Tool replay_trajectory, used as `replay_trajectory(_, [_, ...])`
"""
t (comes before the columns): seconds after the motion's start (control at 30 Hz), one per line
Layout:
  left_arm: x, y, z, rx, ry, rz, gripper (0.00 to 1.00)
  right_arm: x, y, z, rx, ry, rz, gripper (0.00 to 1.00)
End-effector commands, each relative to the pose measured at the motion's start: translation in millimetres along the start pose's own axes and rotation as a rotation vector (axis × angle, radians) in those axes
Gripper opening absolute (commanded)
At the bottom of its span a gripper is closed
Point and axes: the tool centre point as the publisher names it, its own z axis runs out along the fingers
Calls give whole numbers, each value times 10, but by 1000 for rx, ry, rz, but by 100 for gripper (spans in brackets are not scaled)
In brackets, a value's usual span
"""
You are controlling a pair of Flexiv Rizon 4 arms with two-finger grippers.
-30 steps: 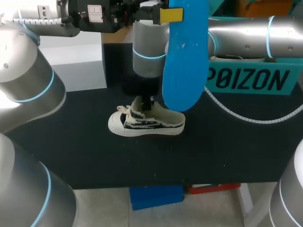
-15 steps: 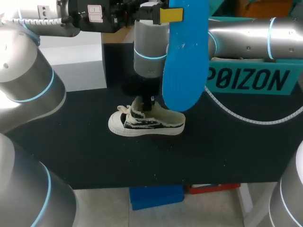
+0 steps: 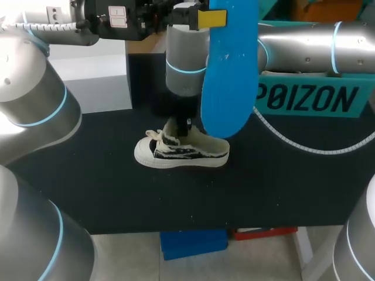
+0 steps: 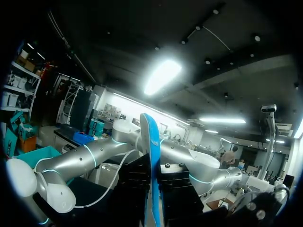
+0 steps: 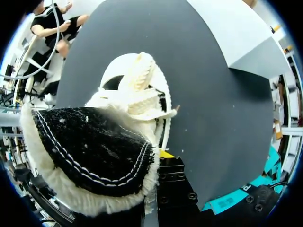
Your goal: Take the shoe out of the shoebox, open the shoe tongue, remove and reinsert the insole, then place the shoe into the shoebox
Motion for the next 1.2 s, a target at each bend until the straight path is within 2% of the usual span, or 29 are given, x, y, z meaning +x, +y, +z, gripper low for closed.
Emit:
replay_trajectory(0.03, [4, 1, 10, -2, -4, -1, 0, -21, -97, -384, 0, -61, 83, 0])
replay_trajectory(0.07, [4, 1, 10, -2, -4, -1, 0, -35, -118, -525, 9, -68, 133, 0])
replay_trajectory(0.23, [4, 1, 10, -2, -4, -1, 0, -67, -200, -849, 64, -86, 298, 0])
replay_trajectory(0.37, [4, 1, 10, -2, -4, -1, 0, -88, -254, -952, 148, -93, 509, 0])
replay_trajectory(0.53, [4, 1, 10, -2, -4, -1, 0, -79, -299, -1057, 165, -105, 804, 0])
replay_trajectory(0.67, [4, 1, 10, -2, -4, -1, 0, -54, -347, -1097, 165, -107, 1032, 0])
replay_trajectory(0.83, [4, 1, 10, -2, -4, -1, 0, 22, -391, -1062, 154, -94, 1231, 0])
replay_trajectory(1.07, [4, 1, 10, -2, -4, -1, 0, 126, -438, -963, 139, -84, 1438, 0])
replay_trajectory(1.2, [4, 1, 10, -2, -4, -1, 0, 148, -433, -891, 118, -82, 1498, 0])
